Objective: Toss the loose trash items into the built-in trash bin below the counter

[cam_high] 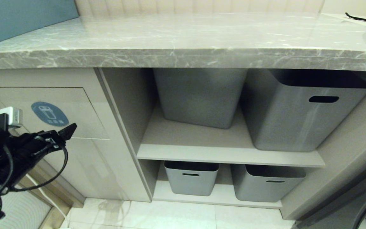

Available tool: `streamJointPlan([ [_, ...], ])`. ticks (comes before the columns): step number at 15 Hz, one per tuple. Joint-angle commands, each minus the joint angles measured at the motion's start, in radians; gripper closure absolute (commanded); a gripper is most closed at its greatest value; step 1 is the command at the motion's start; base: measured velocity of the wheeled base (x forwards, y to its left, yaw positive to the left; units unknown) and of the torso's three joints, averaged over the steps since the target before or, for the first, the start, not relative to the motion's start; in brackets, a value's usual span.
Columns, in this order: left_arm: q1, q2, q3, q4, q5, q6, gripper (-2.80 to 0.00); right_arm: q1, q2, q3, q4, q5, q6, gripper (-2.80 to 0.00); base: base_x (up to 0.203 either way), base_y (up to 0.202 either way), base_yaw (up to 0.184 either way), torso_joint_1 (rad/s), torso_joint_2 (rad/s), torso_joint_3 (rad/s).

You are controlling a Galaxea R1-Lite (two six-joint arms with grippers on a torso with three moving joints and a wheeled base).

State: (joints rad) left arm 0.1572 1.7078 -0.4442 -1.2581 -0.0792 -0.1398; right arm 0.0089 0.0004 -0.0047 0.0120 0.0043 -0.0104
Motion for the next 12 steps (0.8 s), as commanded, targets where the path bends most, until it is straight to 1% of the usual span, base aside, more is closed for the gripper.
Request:
streamJointPlan([
  [1, 0.001, -0.118, 0.042, 0.007, -0.038, 0.002, 0.00, 0.000, -0.002, 0.000, 0.000, 0.000, -0.002, 0.00, 0.000, 0.000, 0.000, 0.000, 0.00, 0.000],
  [5, -0.003, -0.329, 0.055, 0.151, -0.058, 0.024, 0.00, 0.000, -0.002, 0.000, 0.000, 0.000, 0.000, 0.00, 0.000, 0.000, 0.000, 0.000, 0.00, 0.000],
  [7, -0.033, -0.417, 0.066, 0.250, -0.081, 0.049, 0.00, 0.000, -0.002, 0.000, 0.000, 0.000, 0.000, 0.00, 0.000, 0.000, 0.000, 0.000, 0.00, 0.000],
  [9, -0.086, -0.532, 0.073, 0.387, -0.131, 0.096, 0.00, 0.000, -0.002, 0.000, 0.000, 0.000, 0.000, 0.00, 0.000, 0.000, 0.000, 0.000, 0.00, 0.000],
  [12, -0.114, -0.731, 0.094, 0.609, -0.148, 0.200, 0.00, 0.000, -0.002, 0.000, 0.000, 0.000, 0.000, 0.00, 0.000, 0.000, 0.000, 0.000, 0.00, 0.000],
])
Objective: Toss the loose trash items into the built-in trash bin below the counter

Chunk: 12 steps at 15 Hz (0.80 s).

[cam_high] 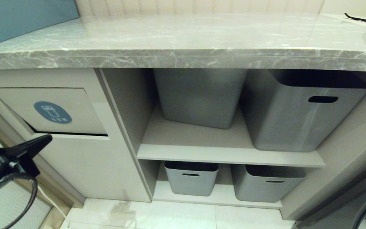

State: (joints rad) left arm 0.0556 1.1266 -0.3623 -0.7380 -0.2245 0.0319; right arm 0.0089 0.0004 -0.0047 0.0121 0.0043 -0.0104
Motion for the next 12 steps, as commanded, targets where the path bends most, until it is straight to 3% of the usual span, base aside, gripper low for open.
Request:
streamJointPlan([
  [1, -0.015, -0.226, 0.028, 0.143, -0.005, 0.054, 0.00, 0.000, -0.002, 0.000, 0.000, 0.000, 0.000, 0.00, 0.000, 0.000, 0.000, 0.000, 0.00, 0.000],
  [8, -0.019, -0.794, 0.300, 0.431, 0.056, 0.123, 0.00, 0.000, -0.002, 0.000, 0.000, 0.002, -0.002, 0.00, 0.000, 0.000, 0.000, 0.000, 0.00, 0.000],
  [12, -0.045, -1.104, 0.350, 0.675, 0.142, 0.114, 0.00, 0.000, -0.002, 0.000, 0.000, 0.000, -0.002, 0.00, 0.000, 0.000, 0.000, 0.000, 0.00, 0.000],
])
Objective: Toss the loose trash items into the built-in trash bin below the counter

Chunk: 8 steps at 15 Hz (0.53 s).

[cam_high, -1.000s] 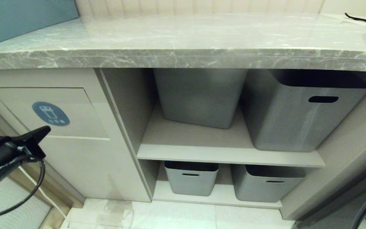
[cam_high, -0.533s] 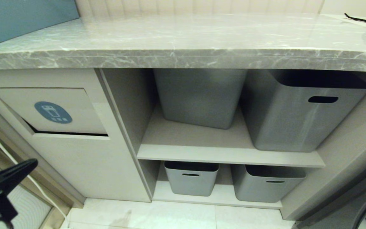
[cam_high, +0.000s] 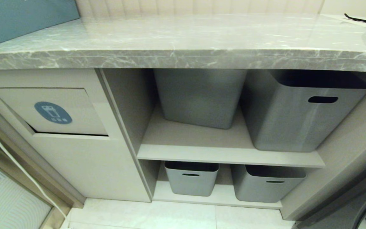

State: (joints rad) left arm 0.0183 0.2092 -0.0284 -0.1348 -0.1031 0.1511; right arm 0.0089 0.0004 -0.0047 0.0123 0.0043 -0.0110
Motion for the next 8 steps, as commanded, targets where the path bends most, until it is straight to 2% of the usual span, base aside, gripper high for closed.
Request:
streamJointPlan([
  [1, -0.012, -0.212, 0.022, 0.111, 0.055, -0.042, 0.00, 0.000, -0.002, 0.000, 0.000, 0.000, 0.002, 0.00, 0.000, 0.000, 0.000, 0.000, 0.00, 0.000],
  [2, -0.015, -0.212, 0.027, 0.130, 0.097, -0.107, 0.00, 0.000, -0.002, 0.000, 0.000, 0.000, 0.000, 0.00, 0.000, 0.000, 0.000, 0.000, 0.00, 0.000],
  [3, -0.015, -0.211, 0.028, 0.134, 0.108, -0.137, 0.00, 0.000, -0.002, 0.000, 0.000, 0.000, 0.000, 0.00, 0.000, 0.000, 0.000, 0.000, 0.00, 0.000],
  [6, -0.015, -0.211, 0.028, 0.132, 0.106, -0.139, 0.00, 0.000, -0.002, 0.000, 0.000, 0.000, 0.000, 0.00, 0.000, 0.000, 0.000, 0.000, 0.00, 0.000],
  [7, -0.017, -0.211, 0.028, 0.131, 0.098, -0.109, 0.00, 0.000, -0.002, 0.000, 0.000, 0.000, 0.000, 0.00, 0.000, 0.000, 0.000, 0.000, 0.00, 0.000],
  [8, -0.017, -0.211, 0.028, 0.137, 0.081, -0.039, 0.00, 0.000, -0.002, 0.000, 0.000, 0.000, 0.000, 0.00, 0.000, 0.000, 0.000, 0.000, 0.00, 0.000],
])
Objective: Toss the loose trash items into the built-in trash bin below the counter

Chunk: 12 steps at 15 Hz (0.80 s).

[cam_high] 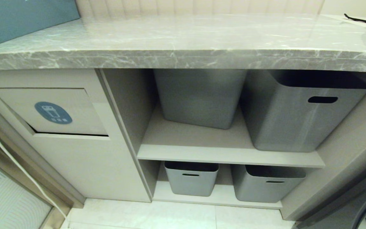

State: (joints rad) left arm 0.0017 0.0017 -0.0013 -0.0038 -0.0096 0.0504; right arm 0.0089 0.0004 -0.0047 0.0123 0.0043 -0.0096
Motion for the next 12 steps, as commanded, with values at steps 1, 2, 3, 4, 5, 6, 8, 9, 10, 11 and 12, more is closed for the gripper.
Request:
streamJointPlan([
  [1, 0.000, -0.003, 0.001, 0.010, -0.028, 0.081, 0.00, 0.000, -0.002, 0.000, 0.000, 0.000, -0.001, 0.00, 0.000, 0.000, 0.000, 0.000, 0.00, 0.000],
  [2, 0.000, -0.003, 0.001, 0.010, -0.024, 0.062, 0.00, 0.000, -0.002, 0.000, -0.002, 0.000, 0.000, 0.00, 0.000, 0.000, 0.000, 0.000, 0.00, 0.000],
  [3, 0.000, -0.005, 0.001, 0.010, -0.022, 0.045, 0.00, 0.000, -0.002, 0.001, -0.002, 0.000, -0.001, 0.00, 0.000, 0.000, 0.000, 0.000, 0.00, 0.000],
  [4, 0.000, -0.005, 0.001, 0.010, -0.014, 0.033, 0.00, 0.000, -0.002, 0.000, -0.002, 0.000, -0.001, 0.00, 0.000, 0.000, 0.000, 0.000, 0.00, 0.000],
  [5, 0.000, -0.005, 0.001, 0.010, -0.009, 0.031, 0.00, 0.000, -0.002, 0.000, -0.002, 0.000, -0.001, 0.00, 0.000, 0.000, 0.000, 0.000, 0.00, 0.000],
  [6, 0.000, -0.004, 0.001, 0.010, -0.010, 0.030, 0.00, 0.000, -0.002, 0.000, -0.002, 0.000, -0.001, 0.00, 0.000, 0.000, 0.000, 0.000, 0.00, 0.000],
  [8, 0.000, -0.003, 0.001, 0.011, -0.011, 0.042, 0.00, 0.000, -0.002, 0.000, -0.002, 0.000, -0.001, 0.00, 0.000, 0.000, 0.000, 0.000, 0.00, 0.000],
  [9, 0.000, -0.005, 0.001, 0.011, -0.006, 0.038, 0.00, 0.000, -0.002, 0.000, -0.002, 0.000, -0.001, 0.00, 0.000, 0.000, 0.000, 0.000, 0.00, 0.000],
  [10, 0.000, -0.004, 0.001, 0.011, -0.003, 0.032, 0.00, 0.000, -0.002, 0.000, -0.002, 0.000, -0.001, 0.00, 0.000, 0.000, 0.000, 0.000, 0.00, 0.000],
  [11, 0.000, -0.003, 0.001, 0.011, -0.004, 0.037, 0.00, 0.000, -0.002, 0.000, -0.002, 0.000, -0.001, 0.00, 0.006, 0.049, 0.004, 0.007, 0.00, 0.002],
  [12, 0.000, -0.003, 0.001, 0.011, -0.006, 0.042, 0.00, 0.000, -0.002, 0.000, -0.002, 0.000, -0.001, 0.00, 0.004, 0.106, 0.003, 0.007, 0.00, 0.005],
])
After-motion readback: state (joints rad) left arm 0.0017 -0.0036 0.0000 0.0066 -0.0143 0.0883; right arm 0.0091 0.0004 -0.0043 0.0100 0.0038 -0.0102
